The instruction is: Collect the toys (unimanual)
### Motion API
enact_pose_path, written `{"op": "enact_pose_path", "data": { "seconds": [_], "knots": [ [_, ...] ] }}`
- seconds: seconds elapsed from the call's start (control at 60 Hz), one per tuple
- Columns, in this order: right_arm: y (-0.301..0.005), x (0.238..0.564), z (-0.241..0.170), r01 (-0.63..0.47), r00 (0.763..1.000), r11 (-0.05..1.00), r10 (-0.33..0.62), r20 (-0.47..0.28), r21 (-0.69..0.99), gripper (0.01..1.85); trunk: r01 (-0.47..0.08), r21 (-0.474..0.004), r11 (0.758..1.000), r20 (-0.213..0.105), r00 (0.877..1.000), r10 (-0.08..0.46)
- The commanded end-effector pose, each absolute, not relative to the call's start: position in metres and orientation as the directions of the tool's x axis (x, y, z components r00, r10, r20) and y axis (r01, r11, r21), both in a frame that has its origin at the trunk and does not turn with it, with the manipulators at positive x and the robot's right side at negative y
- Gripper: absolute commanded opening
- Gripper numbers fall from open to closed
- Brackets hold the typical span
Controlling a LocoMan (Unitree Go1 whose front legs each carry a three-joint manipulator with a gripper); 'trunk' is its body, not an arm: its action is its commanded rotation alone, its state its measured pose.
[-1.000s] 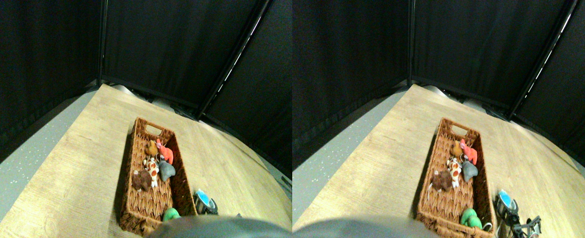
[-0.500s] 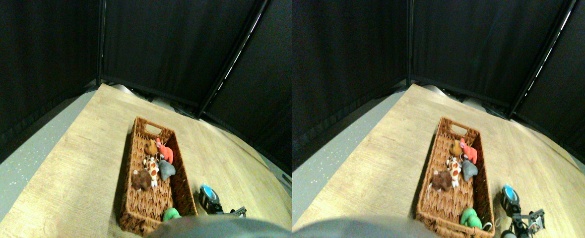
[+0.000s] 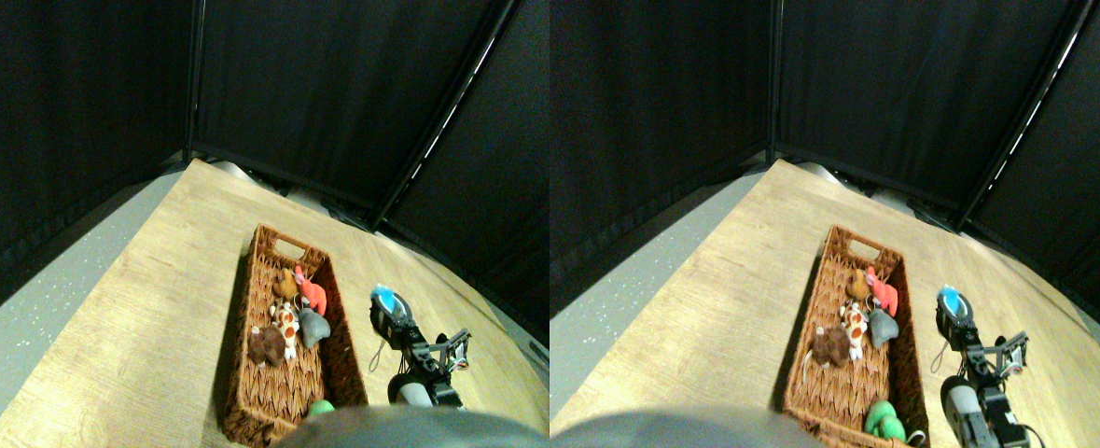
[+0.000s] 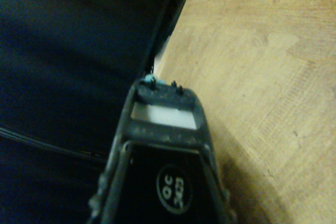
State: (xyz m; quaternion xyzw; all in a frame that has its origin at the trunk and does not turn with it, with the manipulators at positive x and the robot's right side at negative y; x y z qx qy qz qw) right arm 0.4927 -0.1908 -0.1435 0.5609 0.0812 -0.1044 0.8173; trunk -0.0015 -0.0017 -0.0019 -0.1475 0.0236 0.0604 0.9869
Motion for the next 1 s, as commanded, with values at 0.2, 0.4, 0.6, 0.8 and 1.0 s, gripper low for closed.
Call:
{"op": "enact_pose_path", "data": {
  "seconds": [0.2,0.4,0.6,0.8,1.0],
  "knots": [
    [-0.158,0.501,-0.117,0.169,0.982,0.337,0.025,-0.188,0.926,0.06,-0.178,-0.345,0.922,-0.063,0.984,0.166],
    [-0.133,0.504,-0.116,0.138,0.972,0.346,0.134,-0.194,0.928,0.06,-0.205,-0.373,0.905,-0.063,0.979,0.196],
    [-0.112,0.499,-0.116,0.142,0.961,0.334,0.179,-0.211,0.932,0.06,-0.23,-0.396,0.889,-0.07,0.973,0.221],
    [-0.102,0.497,-0.127,0.157,0.951,0.327,0.205,-0.232,0.932,0.06,-0.236,-0.4,0.886,-0.074,0.971,0.225],
    [-0.103,0.497,-0.129,0.156,0.953,0.321,0.199,-0.228,0.934,0.06,-0.227,-0.391,0.892,-0.077,0.974,0.214]
  ]
}}
